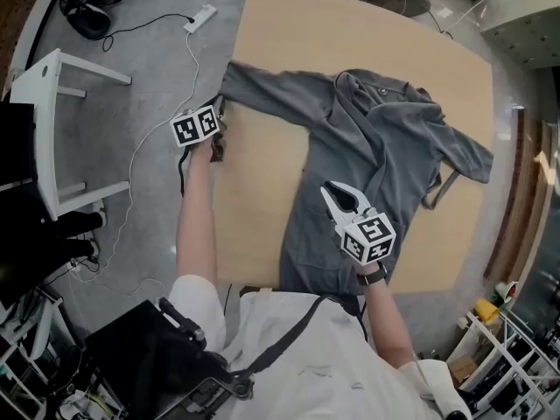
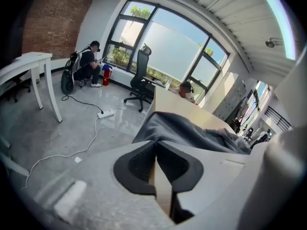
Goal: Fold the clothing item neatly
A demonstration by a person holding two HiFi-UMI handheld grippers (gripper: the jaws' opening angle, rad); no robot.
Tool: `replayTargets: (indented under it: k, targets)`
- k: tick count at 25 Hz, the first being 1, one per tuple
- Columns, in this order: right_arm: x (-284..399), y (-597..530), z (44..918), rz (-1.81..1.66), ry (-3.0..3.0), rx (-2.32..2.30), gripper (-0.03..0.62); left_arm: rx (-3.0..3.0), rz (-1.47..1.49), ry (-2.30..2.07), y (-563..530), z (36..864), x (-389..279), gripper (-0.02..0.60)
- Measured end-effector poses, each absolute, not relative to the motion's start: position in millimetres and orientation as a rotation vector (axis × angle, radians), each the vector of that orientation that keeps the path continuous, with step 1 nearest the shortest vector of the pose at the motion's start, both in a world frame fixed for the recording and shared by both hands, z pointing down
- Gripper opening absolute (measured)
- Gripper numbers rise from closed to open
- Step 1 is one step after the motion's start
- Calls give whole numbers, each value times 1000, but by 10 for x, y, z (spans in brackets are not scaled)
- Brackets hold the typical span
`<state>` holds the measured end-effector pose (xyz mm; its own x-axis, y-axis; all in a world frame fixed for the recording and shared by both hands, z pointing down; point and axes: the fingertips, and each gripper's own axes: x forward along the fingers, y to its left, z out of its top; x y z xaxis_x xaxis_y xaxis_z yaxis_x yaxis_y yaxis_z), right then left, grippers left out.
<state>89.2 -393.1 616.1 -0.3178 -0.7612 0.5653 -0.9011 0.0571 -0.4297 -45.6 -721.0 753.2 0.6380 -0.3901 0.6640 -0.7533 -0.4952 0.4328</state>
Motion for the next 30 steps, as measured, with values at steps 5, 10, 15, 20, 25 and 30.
replayTargets:
  k: [5,10,15,20,25,30]
  targets:
    - [1098,-3823,6058,1092,-2128,1798,48,2382,527,-1013,-7166,6538,-377,11]
    - [1504,-3544,5844,1074,-2078,1983,46,2853,513,-817,-6565,5274,513,12]
    - [2013,-3038,5579,1033,-1974,2211,46,3115,564,-372,-5421,4844,1647,12]
    - [2501,-2398,5458,1011,-1806,2433,43,3180,759,67,-4056,5351,2435,13]
    - [2772,-2002,5551,1042,-1701,2515,41,3110,1139,399,-2930,6504,2601,17]
    - [2757,-2057,5854,1081,-1725,2397,62,2921,1288,396,-2555,7134,2325,112]
